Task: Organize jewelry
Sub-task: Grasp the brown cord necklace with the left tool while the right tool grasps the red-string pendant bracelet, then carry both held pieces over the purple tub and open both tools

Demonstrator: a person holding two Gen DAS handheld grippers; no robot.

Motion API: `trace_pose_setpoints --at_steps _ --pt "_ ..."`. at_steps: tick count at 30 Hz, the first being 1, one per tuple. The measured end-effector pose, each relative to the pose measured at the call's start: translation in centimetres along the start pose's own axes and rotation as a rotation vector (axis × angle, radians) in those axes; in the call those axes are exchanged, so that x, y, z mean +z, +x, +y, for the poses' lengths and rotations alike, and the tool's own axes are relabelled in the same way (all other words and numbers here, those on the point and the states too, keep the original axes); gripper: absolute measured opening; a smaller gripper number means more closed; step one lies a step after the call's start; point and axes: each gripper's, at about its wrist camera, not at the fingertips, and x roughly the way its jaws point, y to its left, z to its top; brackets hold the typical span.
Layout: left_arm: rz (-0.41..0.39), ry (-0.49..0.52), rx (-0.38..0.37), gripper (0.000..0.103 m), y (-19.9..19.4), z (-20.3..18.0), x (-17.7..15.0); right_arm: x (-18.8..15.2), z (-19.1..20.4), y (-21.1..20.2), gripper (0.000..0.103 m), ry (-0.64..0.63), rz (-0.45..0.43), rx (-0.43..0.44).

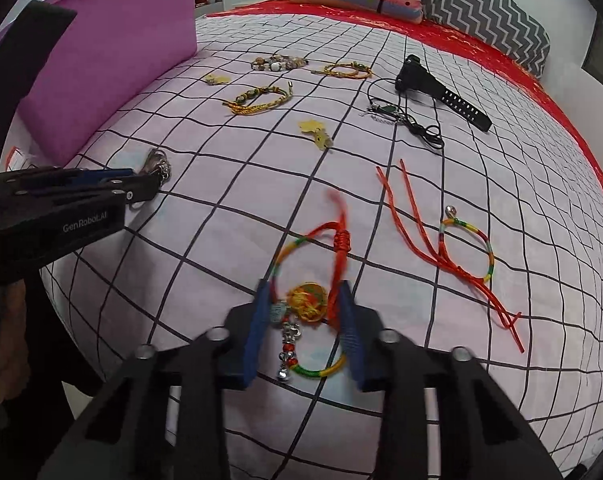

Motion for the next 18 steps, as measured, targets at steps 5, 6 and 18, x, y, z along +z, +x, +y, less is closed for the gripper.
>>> trace_pose_setpoints --at_steps 5,6,18 --pt "0.015 -0.021 -0.046 0.012 -0.6 0.4 -0.1 0.1 -0.7 -0.5 0.022 0.037 0.005 0.051" --pt "0.019 -0.028 -0.058 0.012 -0.9 0.5 -0.1 0.2 -0.9 -0.7 0.017 0.049 0.003 0.062" --pt "-0.031 -0.042 -0.122 0.012 -4.9 0.4 0.5 1.1 -1.7 -4.4 0.008 0.13 -0.076 0.137"
